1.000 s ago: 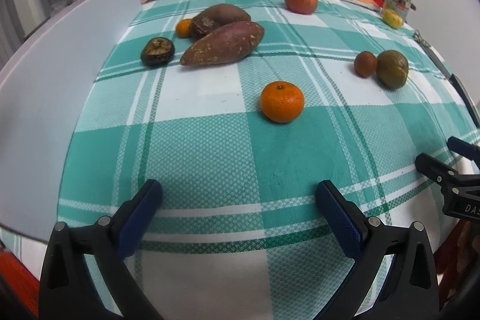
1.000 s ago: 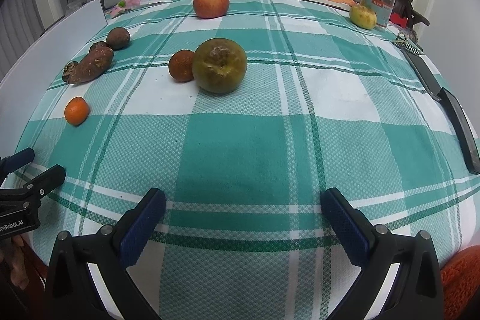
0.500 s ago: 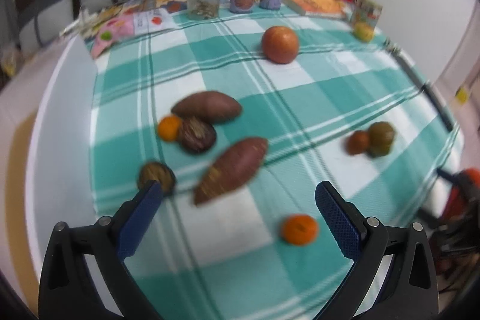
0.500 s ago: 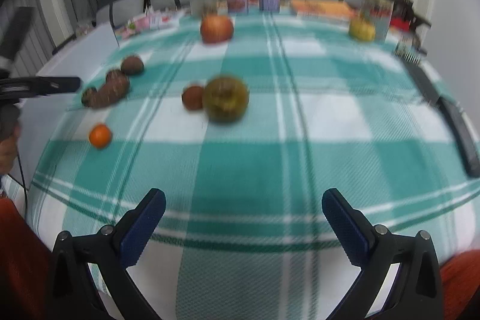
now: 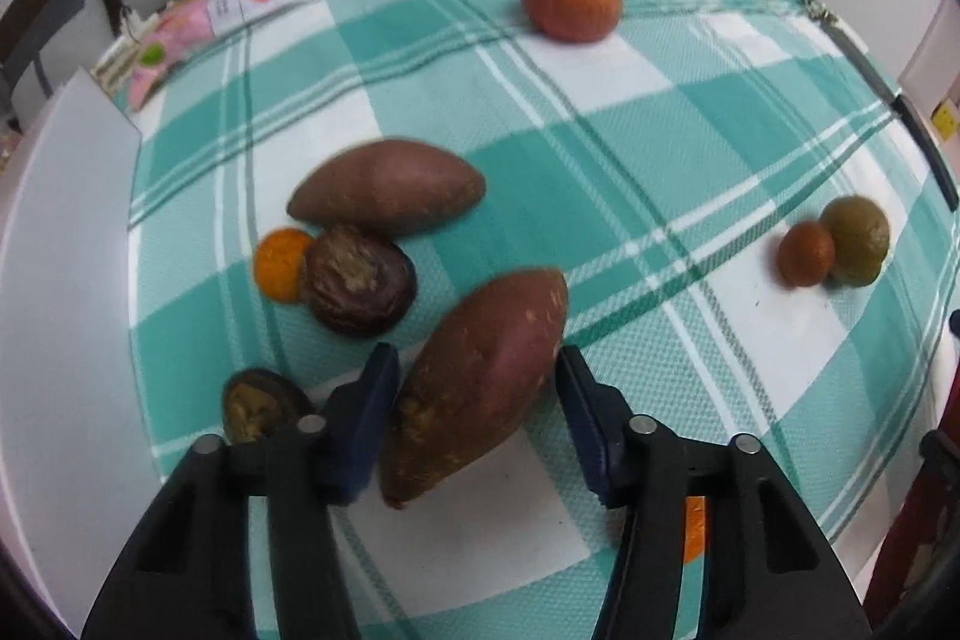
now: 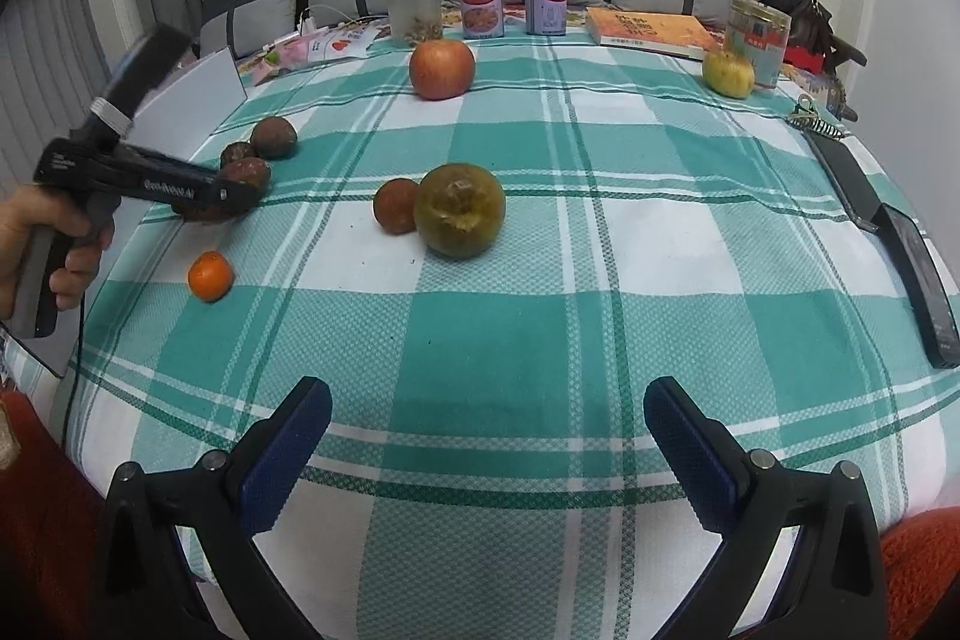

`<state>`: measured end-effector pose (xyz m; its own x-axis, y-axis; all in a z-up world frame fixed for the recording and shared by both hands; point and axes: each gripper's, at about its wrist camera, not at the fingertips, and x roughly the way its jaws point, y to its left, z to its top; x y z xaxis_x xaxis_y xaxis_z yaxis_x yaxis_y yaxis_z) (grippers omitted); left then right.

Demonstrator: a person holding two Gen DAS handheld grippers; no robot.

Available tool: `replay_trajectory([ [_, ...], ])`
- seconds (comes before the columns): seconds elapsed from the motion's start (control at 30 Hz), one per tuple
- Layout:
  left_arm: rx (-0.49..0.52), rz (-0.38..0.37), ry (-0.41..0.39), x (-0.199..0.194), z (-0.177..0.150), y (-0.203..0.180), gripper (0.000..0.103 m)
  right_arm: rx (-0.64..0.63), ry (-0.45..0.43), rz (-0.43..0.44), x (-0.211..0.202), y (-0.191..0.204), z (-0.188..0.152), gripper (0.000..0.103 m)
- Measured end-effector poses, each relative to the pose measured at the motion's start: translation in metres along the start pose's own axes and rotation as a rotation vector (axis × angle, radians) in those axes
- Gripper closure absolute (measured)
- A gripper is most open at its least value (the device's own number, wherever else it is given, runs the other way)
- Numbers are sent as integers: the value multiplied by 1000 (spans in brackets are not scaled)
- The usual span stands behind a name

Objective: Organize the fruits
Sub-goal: 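Lower the left tool over the sweet potato and close on it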

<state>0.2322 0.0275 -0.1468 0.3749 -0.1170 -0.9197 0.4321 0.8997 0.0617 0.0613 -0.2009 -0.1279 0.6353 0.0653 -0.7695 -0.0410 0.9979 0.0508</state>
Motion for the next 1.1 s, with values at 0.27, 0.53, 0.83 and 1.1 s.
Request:
replay_trajectory([
  [0.27,-152,-132,132,-5,-15,5,54,45,-12,10,-4,-9,4,0],
  [0.53,-150,-92,126,-3,-7,4,58,60,-8,15,-4,-14,4,0],
  [0.83,-412,-126,142,-14,-43,29,60,109,7,19,-2,-25,5,0],
  [1.1,-331,-58,83,-18,-52,15,62,78,2,53,-4,-20,5,0],
])
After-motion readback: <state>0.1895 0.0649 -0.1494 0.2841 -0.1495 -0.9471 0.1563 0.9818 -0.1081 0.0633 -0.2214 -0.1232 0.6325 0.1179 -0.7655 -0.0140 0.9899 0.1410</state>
